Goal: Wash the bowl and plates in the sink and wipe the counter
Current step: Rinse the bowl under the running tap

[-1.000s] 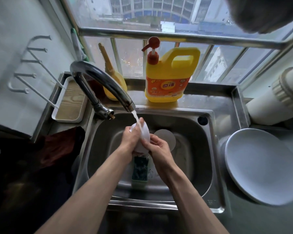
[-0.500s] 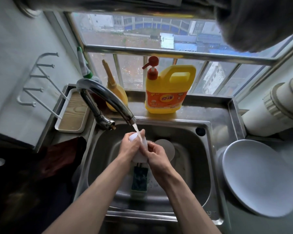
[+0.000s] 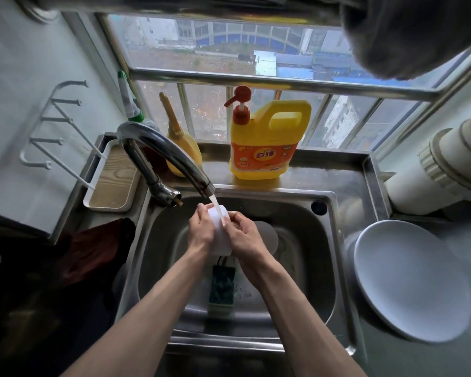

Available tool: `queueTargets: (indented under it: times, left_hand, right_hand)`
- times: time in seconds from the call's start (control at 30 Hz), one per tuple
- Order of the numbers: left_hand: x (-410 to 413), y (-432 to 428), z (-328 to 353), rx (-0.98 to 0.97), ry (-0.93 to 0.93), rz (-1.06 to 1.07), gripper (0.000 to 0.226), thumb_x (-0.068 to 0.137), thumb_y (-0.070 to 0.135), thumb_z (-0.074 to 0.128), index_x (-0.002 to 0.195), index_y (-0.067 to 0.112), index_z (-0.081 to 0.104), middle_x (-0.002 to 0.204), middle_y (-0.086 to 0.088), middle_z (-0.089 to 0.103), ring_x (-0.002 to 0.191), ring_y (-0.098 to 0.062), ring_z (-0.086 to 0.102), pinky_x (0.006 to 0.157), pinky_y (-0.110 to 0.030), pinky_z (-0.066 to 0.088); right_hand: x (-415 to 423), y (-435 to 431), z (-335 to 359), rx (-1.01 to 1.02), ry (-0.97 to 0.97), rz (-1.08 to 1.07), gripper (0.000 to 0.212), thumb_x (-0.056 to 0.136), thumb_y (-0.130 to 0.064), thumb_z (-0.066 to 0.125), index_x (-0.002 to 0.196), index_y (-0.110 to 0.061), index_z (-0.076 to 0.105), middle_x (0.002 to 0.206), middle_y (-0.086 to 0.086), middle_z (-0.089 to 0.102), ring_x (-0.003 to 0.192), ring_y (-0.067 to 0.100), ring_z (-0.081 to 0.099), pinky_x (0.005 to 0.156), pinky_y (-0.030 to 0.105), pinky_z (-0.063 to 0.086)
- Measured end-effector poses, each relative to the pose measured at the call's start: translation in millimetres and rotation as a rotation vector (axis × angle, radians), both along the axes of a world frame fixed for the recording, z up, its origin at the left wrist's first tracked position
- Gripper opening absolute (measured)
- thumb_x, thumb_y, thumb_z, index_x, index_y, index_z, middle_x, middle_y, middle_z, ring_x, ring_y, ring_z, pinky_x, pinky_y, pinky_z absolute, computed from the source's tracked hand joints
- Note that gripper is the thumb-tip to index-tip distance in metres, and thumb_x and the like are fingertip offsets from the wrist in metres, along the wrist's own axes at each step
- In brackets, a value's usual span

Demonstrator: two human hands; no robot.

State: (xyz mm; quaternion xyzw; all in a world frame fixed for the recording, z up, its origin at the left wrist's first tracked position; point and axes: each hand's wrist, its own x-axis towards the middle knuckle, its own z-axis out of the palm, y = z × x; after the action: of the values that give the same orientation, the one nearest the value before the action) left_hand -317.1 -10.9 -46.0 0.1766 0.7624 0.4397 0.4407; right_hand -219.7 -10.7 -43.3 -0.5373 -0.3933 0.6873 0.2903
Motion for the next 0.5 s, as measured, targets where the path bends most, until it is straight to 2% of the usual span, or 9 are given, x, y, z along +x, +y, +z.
queueTargets:
  times: [0.07,0.17,0.23,0.3,0.37,0.43,0.5]
  left_hand:
    - [-5.4,0.9,-0.4,-0.046,-0.061,0.047,0.037,0.108,0.029,0.043,0.117,0.006,0.069,0.112,-0.019,0.071,0.091,-0.027,0.064,0.072,-0.031,0.051]
    - [-11.1,-0.4,3.1,-0.193,-0.225,0.078,0.043,0.096,0.052,0.061,0.114,0.014,0.069,0.099,-0.015,0.073,0.083,-0.029,0.07,0.073,-0.04,0.06]
    - [-14.5,-0.9,1.8,-0.257,-0.256,0.022,0.058,0.085,0.066,0.069,0.116,0.017,0.067,0.1,-0.014,0.072,0.086,-0.031,0.072,0.075,-0.048,0.063]
    - [-12.9,-2.3,1.6,-0.244,-0.248,-0.018,0.063,0.082,0.068,0.072,0.117,0.016,0.064,0.104,-0.014,0.072,0.088,-0.03,0.072,0.069,-0.044,0.063]
    - [-9.4,-1.7,-1.4,-0.179,-0.187,-0.034,0.062,0.087,0.063,0.07,0.122,0.012,0.061,0.11,-0.014,0.071,0.096,-0.03,0.071,0.076,-0.044,0.062]
    - [-6.7,0.7,-2.2,-0.139,-0.057,-0.069,0.05,0.099,0.054,0.057,0.121,0.01,0.061,0.116,-0.013,0.07,0.104,-0.03,0.068,0.093,-0.046,0.057]
    - [-2.3,2.5,3.4,-0.123,0.056,-0.09,0.043,0.107,0.044,0.041,0.121,0.008,0.061,0.117,-0.009,0.067,0.108,-0.03,0.063,0.096,-0.042,0.052]
  right_hand:
    - [1.4,-1.6,1.9,-0.008,0.034,0.009,0.02,0.107,-0.014,0.055,0.12,-0.003,0.065,0.11,0.019,0.073,0.096,0.025,0.069,0.089,0.042,0.057]
    - [2.5,-4.6,-0.9,-0.047,0.081,-0.005,0.021,0.106,-0.015,0.058,0.122,-0.004,0.065,0.118,0.024,0.071,0.111,0.038,0.069,0.098,0.053,0.057]
    - [3.2,-6.7,-1.7,-0.088,0.122,0.02,0.021,0.105,-0.02,0.061,0.121,-0.008,0.067,0.119,0.02,0.072,0.114,0.038,0.069,0.09,0.05,0.061]
    - [3.0,-6.6,-0.7,-0.112,0.137,0.042,0.023,0.104,-0.028,0.062,0.117,-0.011,0.07,0.116,0.018,0.074,0.105,0.031,0.072,0.074,0.038,0.062]
    - [1.6,-5.0,1.5,-0.111,0.092,0.026,0.028,0.105,-0.033,0.059,0.113,-0.01,0.073,0.107,0.016,0.075,0.093,0.024,0.072,0.065,0.029,0.057]
    - [-0.1,-2.0,1.0,-0.093,0.054,-0.011,0.033,0.106,-0.036,0.057,0.11,-0.007,0.073,0.096,0.012,0.075,0.086,0.022,0.07,0.066,0.029,0.056]
    - [-1.4,2.1,-0.2,-0.061,0.021,-0.037,0.035,0.106,-0.037,0.058,0.109,-0.005,0.072,0.094,0.011,0.073,0.085,0.022,0.067,0.071,0.033,0.055]
